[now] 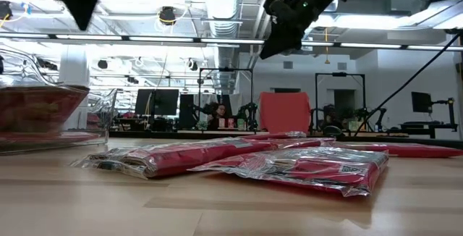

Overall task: Sort popcorn bags into baskets
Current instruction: Put the red popcorn bag into the transparent bin

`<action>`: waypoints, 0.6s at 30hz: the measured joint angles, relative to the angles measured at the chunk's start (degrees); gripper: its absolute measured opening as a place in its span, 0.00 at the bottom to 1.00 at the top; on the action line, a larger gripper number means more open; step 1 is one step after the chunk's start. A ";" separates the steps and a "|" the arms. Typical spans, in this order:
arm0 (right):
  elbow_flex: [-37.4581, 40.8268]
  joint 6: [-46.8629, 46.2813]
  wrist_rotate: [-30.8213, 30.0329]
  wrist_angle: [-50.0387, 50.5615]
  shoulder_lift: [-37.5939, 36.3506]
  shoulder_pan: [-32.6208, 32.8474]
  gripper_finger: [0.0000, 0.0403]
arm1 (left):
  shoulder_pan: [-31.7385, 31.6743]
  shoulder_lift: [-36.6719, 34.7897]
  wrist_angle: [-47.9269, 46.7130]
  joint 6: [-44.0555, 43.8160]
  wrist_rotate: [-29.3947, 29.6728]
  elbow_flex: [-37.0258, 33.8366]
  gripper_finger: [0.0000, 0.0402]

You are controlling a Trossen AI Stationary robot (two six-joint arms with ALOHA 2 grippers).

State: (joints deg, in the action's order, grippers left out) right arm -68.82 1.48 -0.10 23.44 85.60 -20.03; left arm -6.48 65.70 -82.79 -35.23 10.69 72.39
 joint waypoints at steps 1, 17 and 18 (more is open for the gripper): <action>0.00 0.02 0.00 0.59 0.00 0.00 0.11 | 0.01 0.35 3.19 0.09 -1.61 -1.41 0.00; -0.02 0.60 -0.07 4.05 0.00 0.00 0.05 | 3.60 -3.11 23.66 -13.13 -0.79 -21.99 0.00; -0.02 0.76 -0.07 4.05 0.00 0.00 0.06 | 3.78 -3.11 24.71 -13.80 -0.69 -23.09 0.00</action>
State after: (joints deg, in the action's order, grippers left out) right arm -68.84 2.24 -0.16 27.49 85.60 -20.03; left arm -2.70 62.59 -58.08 -49.04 10.00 49.30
